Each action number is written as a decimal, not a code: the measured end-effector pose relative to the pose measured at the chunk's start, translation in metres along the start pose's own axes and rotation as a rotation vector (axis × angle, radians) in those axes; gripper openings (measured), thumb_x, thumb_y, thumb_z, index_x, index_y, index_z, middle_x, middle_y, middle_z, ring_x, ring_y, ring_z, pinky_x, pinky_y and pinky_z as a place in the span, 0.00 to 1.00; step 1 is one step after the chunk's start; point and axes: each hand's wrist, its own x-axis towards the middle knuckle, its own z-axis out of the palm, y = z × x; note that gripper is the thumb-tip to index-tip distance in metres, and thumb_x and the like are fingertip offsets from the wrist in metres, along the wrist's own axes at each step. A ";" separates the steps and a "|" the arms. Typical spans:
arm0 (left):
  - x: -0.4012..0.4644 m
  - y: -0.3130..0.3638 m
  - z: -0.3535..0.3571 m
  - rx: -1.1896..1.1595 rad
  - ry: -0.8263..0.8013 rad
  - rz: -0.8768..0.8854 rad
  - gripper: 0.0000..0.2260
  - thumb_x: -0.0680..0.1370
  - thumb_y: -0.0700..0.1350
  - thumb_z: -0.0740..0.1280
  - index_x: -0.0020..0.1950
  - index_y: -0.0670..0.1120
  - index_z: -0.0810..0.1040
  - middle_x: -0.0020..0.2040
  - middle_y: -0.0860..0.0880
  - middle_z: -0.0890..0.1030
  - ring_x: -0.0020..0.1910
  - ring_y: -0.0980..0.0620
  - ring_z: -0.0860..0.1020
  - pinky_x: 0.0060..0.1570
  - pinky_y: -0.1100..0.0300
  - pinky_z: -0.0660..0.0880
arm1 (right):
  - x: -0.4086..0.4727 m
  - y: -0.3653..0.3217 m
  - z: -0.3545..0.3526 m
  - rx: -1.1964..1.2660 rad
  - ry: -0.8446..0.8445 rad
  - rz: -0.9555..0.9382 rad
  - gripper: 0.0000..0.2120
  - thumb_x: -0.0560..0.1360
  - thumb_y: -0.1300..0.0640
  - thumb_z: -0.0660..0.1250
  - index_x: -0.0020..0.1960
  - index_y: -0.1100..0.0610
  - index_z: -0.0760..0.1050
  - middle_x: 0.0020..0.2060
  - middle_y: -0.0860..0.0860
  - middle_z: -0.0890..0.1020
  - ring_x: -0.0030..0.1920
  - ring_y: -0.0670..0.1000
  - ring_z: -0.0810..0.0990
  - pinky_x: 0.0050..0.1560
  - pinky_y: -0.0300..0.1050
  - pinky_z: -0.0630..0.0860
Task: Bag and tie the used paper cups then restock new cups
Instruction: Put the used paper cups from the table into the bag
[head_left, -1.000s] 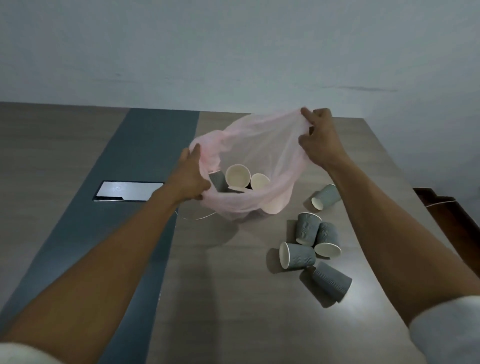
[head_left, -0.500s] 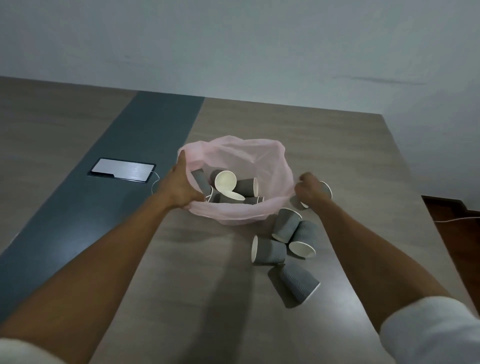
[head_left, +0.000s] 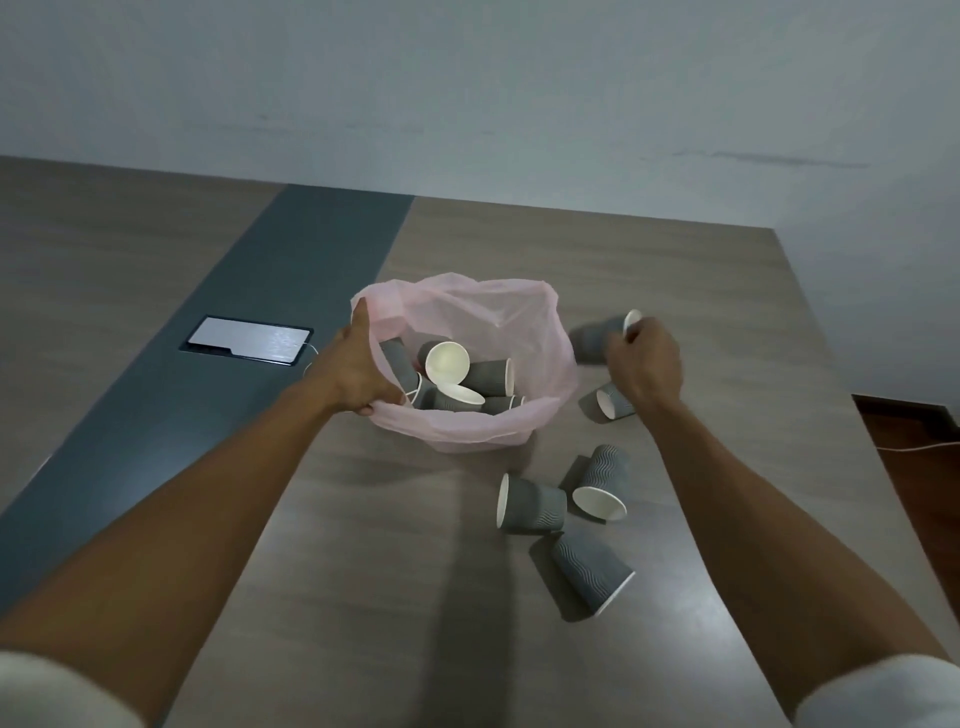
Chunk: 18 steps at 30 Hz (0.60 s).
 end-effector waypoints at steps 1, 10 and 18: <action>0.001 0.001 -0.001 0.021 0.002 0.009 0.60 0.57 0.47 0.83 0.78 0.61 0.47 0.63 0.44 0.74 0.54 0.38 0.79 0.32 0.48 0.84 | 0.003 -0.013 -0.010 0.088 0.124 -0.043 0.08 0.73 0.54 0.62 0.44 0.58 0.74 0.42 0.54 0.80 0.42 0.57 0.77 0.43 0.49 0.75; 0.012 0.009 -0.001 -0.023 -0.024 0.056 0.58 0.59 0.47 0.82 0.78 0.60 0.47 0.66 0.46 0.72 0.54 0.41 0.79 0.25 0.61 0.78 | -0.034 -0.069 0.033 0.059 -0.420 -0.424 0.04 0.74 0.63 0.64 0.44 0.64 0.77 0.38 0.60 0.84 0.41 0.62 0.84 0.44 0.55 0.81; 0.016 0.019 0.004 -0.087 -0.036 0.055 0.58 0.66 0.43 0.82 0.81 0.57 0.43 0.74 0.45 0.67 0.62 0.36 0.75 0.41 0.44 0.85 | -0.023 -0.046 0.051 0.304 -0.183 -0.178 0.14 0.75 0.60 0.62 0.57 0.60 0.80 0.49 0.56 0.85 0.48 0.59 0.85 0.52 0.56 0.81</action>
